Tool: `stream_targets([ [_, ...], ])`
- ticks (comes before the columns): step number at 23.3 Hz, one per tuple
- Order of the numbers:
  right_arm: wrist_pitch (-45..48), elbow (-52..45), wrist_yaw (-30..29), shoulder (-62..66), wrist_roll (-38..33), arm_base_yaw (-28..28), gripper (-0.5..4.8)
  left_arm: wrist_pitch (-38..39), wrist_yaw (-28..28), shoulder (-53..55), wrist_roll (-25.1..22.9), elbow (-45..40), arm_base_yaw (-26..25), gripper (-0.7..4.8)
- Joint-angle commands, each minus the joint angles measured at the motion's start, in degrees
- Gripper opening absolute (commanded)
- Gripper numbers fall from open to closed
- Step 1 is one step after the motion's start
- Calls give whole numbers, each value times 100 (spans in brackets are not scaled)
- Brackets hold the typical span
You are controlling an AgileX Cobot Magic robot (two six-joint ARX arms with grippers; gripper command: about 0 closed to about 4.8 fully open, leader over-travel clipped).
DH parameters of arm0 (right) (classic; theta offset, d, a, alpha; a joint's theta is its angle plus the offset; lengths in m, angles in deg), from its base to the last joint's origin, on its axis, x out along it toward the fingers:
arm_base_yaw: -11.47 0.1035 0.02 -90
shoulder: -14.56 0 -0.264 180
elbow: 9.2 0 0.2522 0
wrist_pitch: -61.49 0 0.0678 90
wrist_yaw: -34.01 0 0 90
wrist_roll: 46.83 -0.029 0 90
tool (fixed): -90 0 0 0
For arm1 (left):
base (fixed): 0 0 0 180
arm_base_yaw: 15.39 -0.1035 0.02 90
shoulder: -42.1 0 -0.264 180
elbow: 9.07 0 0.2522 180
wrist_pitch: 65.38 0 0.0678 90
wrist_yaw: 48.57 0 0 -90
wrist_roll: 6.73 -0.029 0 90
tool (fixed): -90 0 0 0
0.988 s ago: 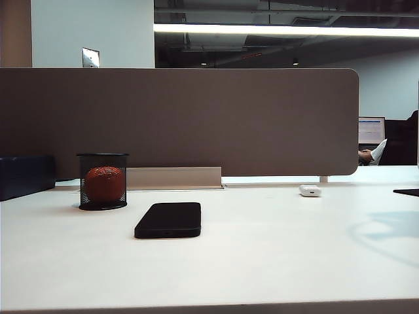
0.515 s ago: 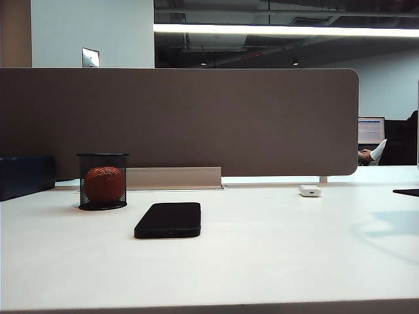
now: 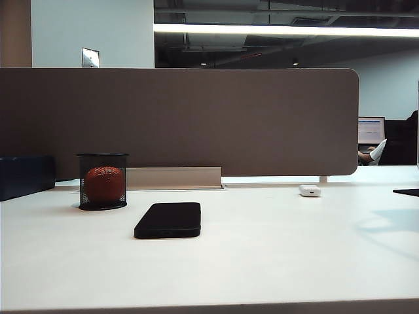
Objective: Find the wireless headphone case on the desktop and place it on the left side of the phone.
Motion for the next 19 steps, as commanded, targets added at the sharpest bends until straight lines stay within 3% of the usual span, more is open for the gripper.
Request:
stream_targets([
  [1,140,24,7,24,-7,4,1,-52,0,4,-39,4,7,-5],
  [4,144,24,-31,197,-4,4,9,-50,-2,4,-39,4,7,-5],
  [7,146,24,-31,428,-4,4,55,-48,0,4,-39,4,7,-5],
  [16,461,24,-31,1165,-4,7,57,68,-2,4,-39,4,7,-5],
  [19,868,24,-37,1473,-7,7,99,131,-2,4,-39,4,7,-5],
])
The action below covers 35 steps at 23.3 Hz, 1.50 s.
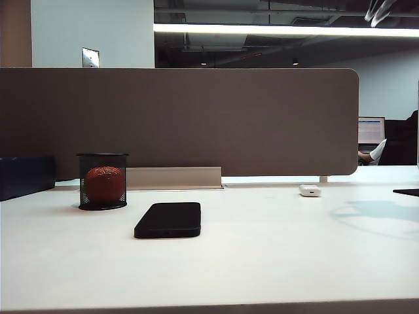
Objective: Find the wireless headphone case on the desktop and place it on the left side of the phone.
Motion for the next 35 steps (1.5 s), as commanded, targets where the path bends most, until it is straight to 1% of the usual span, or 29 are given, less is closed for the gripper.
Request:
stream_targets([
  [1,492,24,-39,212,-7,7,117,33,-2,4,-37,7,7,-5],
  [6,933,24,-76,599,-4,13,132,66,-2,7,-37,7,7,-5],
  [7,1016,24,-122,671,-4,13,152,68,-2,7,-37,7,7,-5],
  [8,1191,24,-238,822,-7,13,207,66,-2,7,-37,7,7,-5],
  [10,1482,24,-354,1054,-7,13,284,68,-2,7,-37,7,7,-5],
  [11,1604,26,-411,1147,-7,13,291,66,-2,7,-37,7,7,-5],
  [12,1827,26,-448,1309,-9,20,318,68,-2,4,-37,7,7,-5],
  [13,1917,26,-444,1366,-9,22,333,68,-2,4,-37,7,7,-5],
  [15,2103,26,-481,1519,-9,37,355,66,-2,4,-39,7,7,-5],
  [19,2361,26,-595,1825,-9,83,479,68,-2,4,-37,7,7,-5],
  [22,2509,26,-616,2041,-9,153,479,68,-2,4,-39,7,7,-5],
  [25,2944,28,-621,2428,-13,232,479,68,-2,4,-39,7,9,-5],
  [32,3357,28,-374,3032,-31,308,479,76,-4,4,-37,7,9,-5],
  [35,3604,28,-131,3390,-31,337,479,92,-4,4,-37,7,9,-5],
])
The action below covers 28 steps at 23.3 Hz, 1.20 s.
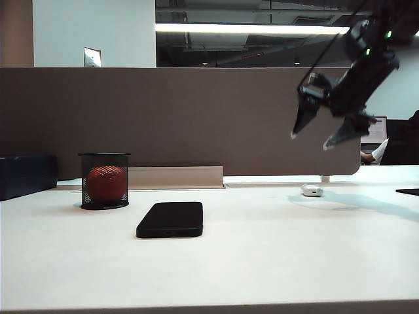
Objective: Find the wireless headphone case on the desktop and place it on the left side of the phone.
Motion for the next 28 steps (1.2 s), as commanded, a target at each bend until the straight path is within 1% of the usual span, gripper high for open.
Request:
stream_targets([
  [1,343,26,245,249,-11,46,479,-35,-4,2,-37,7,7,-5],
  [5,592,28,376,463,-15,59,479,-35,-4,2,-37,7,4,-5],
  [8,708,61,640,608,-33,72,479,-35,-4,2,-37,7,4,-5],
  [10,708,144,708,704,-33,76,479,-33,-4,2,-37,7,4,-5],
  [16,723,535,739,1073,-57,81,479,-33,-4,2,-37,7,4,-5],
  [28,719,586,815,1394,-59,83,479,-33,-2,2,-39,7,4,-5],
])
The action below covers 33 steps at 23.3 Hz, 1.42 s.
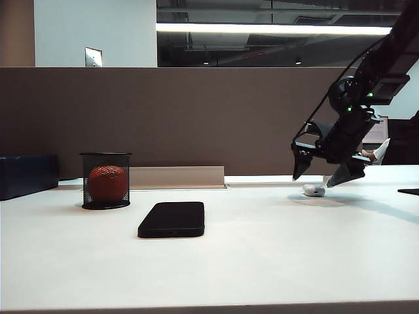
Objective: Find the wireless headphone case on the desktop and place it on the left side of the phone.
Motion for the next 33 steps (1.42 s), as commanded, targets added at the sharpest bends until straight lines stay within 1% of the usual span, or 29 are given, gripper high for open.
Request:
stream_targets([
  [1,61,66,98,55,-26,22,479,-72,-2,2,-39,7,7,-5],
  [7,63,70,356,118,-26,63,479,-72,-4,2,-39,7,7,-5],
  [11,70,70,369,136,-24,101,479,-72,-4,2,-39,7,9,-5],
  [13,70,70,525,151,-22,129,479,-74,-2,2,-39,7,7,-5],
  [20,61,70,623,205,-22,129,479,-74,-2,2,-39,7,7,-5],
  [21,52,70,627,208,-22,129,469,-74,-2,2,-39,7,9,-5],
  [23,46,70,621,208,-22,129,426,-74,-2,2,-39,7,7,-5],
  [26,4,68,623,208,-22,129,424,-74,-2,2,-39,7,9,-5],
  [27,-24,68,621,208,-24,129,414,-74,-2,2,-39,7,7,-5],
  [30,-127,68,623,208,-22,129,360,-74,-2,2,-39,7,7,-5],
  [33,-160,68,623,208,-24,127,355,-74,-2,2,-39,7,7,-5],
])
